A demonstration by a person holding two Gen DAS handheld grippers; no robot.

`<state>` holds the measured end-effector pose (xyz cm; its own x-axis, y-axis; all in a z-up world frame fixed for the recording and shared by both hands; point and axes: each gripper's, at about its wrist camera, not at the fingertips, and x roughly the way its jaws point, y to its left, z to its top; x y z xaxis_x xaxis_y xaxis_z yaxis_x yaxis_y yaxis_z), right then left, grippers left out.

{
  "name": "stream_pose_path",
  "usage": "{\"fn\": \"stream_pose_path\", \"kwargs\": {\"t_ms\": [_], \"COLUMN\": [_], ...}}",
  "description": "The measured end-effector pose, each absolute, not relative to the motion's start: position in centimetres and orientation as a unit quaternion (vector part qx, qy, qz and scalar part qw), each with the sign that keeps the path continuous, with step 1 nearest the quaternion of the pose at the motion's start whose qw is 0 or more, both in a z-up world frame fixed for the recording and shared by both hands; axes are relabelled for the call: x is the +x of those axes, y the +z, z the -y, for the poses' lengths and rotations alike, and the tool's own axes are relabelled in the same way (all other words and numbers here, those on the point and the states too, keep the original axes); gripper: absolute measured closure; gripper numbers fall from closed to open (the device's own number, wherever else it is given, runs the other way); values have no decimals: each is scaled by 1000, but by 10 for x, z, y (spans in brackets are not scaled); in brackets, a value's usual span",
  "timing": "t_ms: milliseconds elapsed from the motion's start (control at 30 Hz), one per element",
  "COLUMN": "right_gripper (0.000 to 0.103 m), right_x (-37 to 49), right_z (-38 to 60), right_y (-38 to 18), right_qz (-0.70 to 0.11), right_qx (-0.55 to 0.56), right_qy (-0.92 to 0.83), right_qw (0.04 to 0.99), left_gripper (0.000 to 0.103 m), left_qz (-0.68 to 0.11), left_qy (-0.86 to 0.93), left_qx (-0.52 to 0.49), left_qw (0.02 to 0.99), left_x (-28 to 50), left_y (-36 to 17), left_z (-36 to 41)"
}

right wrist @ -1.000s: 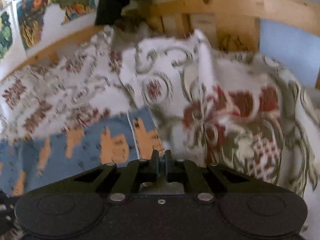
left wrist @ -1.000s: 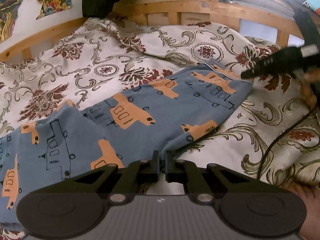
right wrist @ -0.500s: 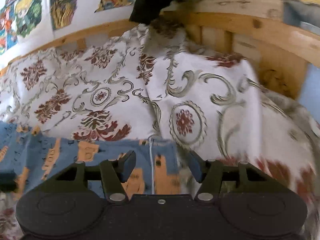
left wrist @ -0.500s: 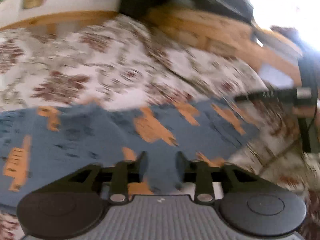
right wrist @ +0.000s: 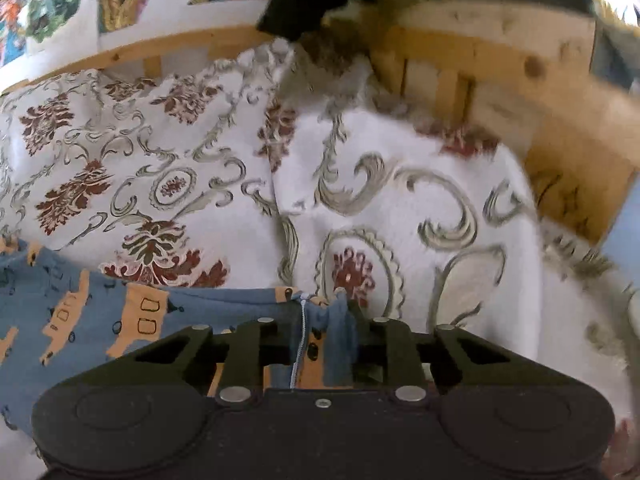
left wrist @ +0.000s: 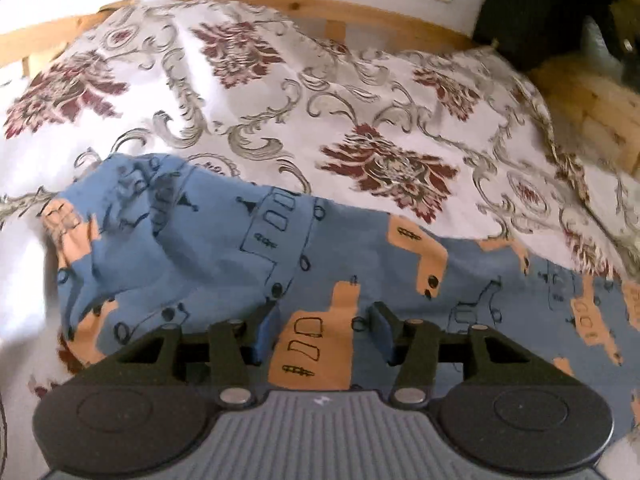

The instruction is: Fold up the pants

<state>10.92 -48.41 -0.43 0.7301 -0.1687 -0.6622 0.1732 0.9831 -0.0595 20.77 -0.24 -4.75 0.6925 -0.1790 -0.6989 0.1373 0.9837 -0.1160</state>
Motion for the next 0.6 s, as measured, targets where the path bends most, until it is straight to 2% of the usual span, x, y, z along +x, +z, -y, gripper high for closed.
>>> {"fn": "stream_pose_path", "kwargs": {"t_ms": [133, 167, 233, 267, 333, 400, 467, 600], "right_gripper": [72, 66, 47, 33, 27, 14, 9, 7], "right_x": [120, 118, 112, 109, 101, 94, 94, 102], "right_z": [483, 483, 478, 471, 448, 423, 402, 373], "right_y": [-22, -20, -11, -6, 6, 11, 8, -20], "right_qz": [-385, -381, -366, -356, -330, -313, -313, -353], "right_qx": [-19, -15, -22, -37, -78, -98, -98, -120], "right_qy": [-89, -91, -104, -110, -98, -69, -35, 5], "right_qw": [919, 920, 925, 927, 936, 942, 944, 928], "left_gripper": [43, 42, 38, 34, 29, 27, 27, 23], "left_qz": [-383, -383, -375, -369, -362, -366, -373, -377], "left_qy": [-83, -83, -76, -70, -64, -59, -50, -7], "left_qx": [-11, -9, 0, 2, 10, 27, 59, 112], "left_qw": [920, 920, 924, 927, 930, 929, 925, 919], "left_x": [210, 209, 205, 205, 205, 209, 215, 218], "left_y": [-45, -42, -33, -30, -21, -13, -9, -19], "left_z": [8, 9, 7, 3, -5, -16, -28, -59]}}
